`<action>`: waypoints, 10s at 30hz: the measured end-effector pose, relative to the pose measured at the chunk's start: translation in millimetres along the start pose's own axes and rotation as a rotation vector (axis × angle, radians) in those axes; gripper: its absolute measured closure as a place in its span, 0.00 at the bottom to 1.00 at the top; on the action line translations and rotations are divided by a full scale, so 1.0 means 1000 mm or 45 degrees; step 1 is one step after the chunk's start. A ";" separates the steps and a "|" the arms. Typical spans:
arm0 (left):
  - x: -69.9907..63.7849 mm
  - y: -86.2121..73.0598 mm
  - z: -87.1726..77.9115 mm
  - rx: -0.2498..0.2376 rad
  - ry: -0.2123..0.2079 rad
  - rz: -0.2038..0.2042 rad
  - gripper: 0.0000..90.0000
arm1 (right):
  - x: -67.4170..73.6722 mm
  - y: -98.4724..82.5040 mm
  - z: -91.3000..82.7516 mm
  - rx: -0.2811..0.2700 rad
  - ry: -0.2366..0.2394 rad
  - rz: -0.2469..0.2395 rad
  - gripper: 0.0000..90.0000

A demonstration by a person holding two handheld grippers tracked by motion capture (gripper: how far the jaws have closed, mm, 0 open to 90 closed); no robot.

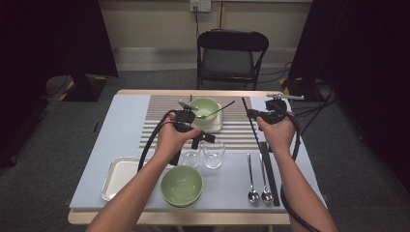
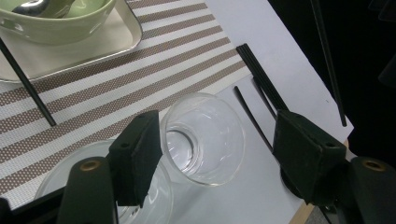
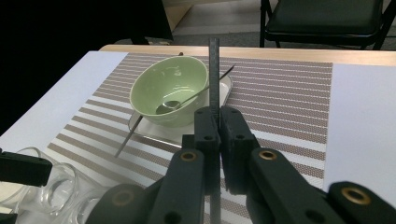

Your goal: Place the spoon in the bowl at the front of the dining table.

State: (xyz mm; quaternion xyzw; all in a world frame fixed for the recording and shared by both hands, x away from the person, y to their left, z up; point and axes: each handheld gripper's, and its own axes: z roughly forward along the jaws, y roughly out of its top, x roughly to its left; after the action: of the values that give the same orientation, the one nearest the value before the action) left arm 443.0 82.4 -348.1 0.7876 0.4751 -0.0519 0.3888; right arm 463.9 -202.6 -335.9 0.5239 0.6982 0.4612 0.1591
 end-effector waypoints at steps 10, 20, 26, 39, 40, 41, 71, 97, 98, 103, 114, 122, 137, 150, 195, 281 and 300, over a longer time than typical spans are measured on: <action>-0.009 0.000 0.006 0.014 -0.022 0.015 0.35 | 0.009 0.006 0.003 -0.008 0.013 -0.011 0.96; -0.016 -0.002 0.010 0.031 -0.037 0.037 0.35 | 0.017 0.009 0.007 -0.015 0.025 -0.009 0.96; -0.020 -0.003 0.014 0.034 -0.054 0.038 0.35 | 0.021 0.011 0.008 -0.020 0.030 -0.011 0.96; -0.027 -0.005 0.020 0.051 -0.073 0.039 0.35 | 0.026 0.011 0.012 -0.020 0.040 0.002 0.96; -0.028 -0.006 0.020 0.054 -0.075 0.044 0.35 | 0.026 0.011 0.012 -0.020 0.041 0.003 0.96; -0.028 -0.006 0.021 0.054 -0.075 0.044 0.35 | 0.027 0.012 0.013 -0.022 0.045 0.005 0.96; -0.043 -0.010 0.046 0.066 -0.131 0.038 0.36 | 0.046 0.020 0.013 -0.030 0.086 -0.012 0.96; -0.049 -0.012 0.055 0.042 -0.223 0.019 0.50 | 0.051 0.021 0.017 -0.032 0.093 -0.005 0.96; -0.049 -0.012 0.055 0.042 -0.223 0.019 0.51 | 0.052 0.021 0.017 -0.031 0.092 -0.005 0.96; -0.051 -0.013 0.056 0.039 -0.231 0.011 0.55 | 0.052 0.021 0.019 -0.031 0.091 -0.004 0.96; -0.052 -0.014 0.057 0.040 -0.247 0.025 0.60 | 0.052 0.022 0.019 -0.034 0.094 0.002 0.96; -0.053 -0.016 0.060 0.048 -0.257 -0.001 0.63 | 0.053 0.021 0.020 -0.033 0.094 0.009 0.96; -0.055 -0.017 0.067 0.054 -0.268 -0.036 0.71 | 0.052 0.020 0.022 -0.034 0.094 0.030 0.96; -0.057 -0.018 0.071 0.035 -0.273 -0.091 0.76 | 0.050 0.019 0.022 -0.030 0.084 0.042 0.96; -0.037 -0.017 0.056 0.060 -0.201 -0.154 0.96 | 0.042 0.017 0.021 -0.070 0.151 0.103 0.88; -0.016 -0.015 0.029 0.080 -0.152 -0.158 0.96 | 0.008 0.001 0.018 -0.054 0.084 -0.077 0.30; -0.009 -0.014 0.019 0.066 -0.131 -0.178 0.96 | -0.005 -0.015 0.018 -0.003 0.057 -0.116 0.27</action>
State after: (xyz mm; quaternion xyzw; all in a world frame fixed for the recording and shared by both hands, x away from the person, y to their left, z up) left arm 432.3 66.6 -364.9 0.7586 0.5068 -0.1315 0.3876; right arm 470.1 -199.2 -358.8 0.4810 0.7240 0.4660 0.1650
